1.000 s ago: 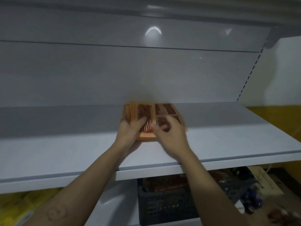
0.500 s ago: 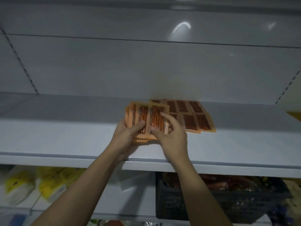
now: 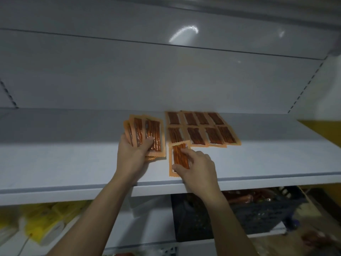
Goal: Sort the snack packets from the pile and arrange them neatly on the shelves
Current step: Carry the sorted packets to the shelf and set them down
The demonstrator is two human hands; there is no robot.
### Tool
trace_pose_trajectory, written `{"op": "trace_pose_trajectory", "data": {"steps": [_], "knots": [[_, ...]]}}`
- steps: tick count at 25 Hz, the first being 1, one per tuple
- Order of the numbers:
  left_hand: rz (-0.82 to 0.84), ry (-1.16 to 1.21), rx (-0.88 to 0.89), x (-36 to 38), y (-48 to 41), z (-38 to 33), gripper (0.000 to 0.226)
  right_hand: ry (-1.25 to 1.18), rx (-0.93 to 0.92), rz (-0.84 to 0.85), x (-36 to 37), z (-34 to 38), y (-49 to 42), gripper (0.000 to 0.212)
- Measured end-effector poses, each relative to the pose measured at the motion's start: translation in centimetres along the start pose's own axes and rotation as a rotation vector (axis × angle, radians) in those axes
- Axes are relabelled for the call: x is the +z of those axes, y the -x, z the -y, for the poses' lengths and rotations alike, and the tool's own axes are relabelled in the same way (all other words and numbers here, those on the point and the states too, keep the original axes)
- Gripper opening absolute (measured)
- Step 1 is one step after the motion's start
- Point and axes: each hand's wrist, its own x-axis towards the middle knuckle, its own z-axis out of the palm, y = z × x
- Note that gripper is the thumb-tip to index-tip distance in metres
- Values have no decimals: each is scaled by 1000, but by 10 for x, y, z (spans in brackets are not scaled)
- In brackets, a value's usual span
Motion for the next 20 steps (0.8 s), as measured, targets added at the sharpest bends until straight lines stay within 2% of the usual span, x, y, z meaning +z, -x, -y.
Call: {"op": "trace_pose_trajectory", "data": {"steps": [2,6,10,13,15,20], "knots": [[15,-60,15,-3,-2,4,37,98,31,-16,0,2,0,55],[65,-113,-2,-7,-5,9,36,123,92,27,0,6,0,53],[93,-48,-54,-7,-5,3,44,-180,39,-169,-2,19,10,52],[182,93,-101,-2,4,-2,44,-476,-63,-78,-8,40,9,53],[223,115,-95,7,16,-6,41,-552,-108,-75,-9,43,3,53],[253,-20,-122,39,35,-16,19,-764,-25,-101,-36,17,-2,47]]}}
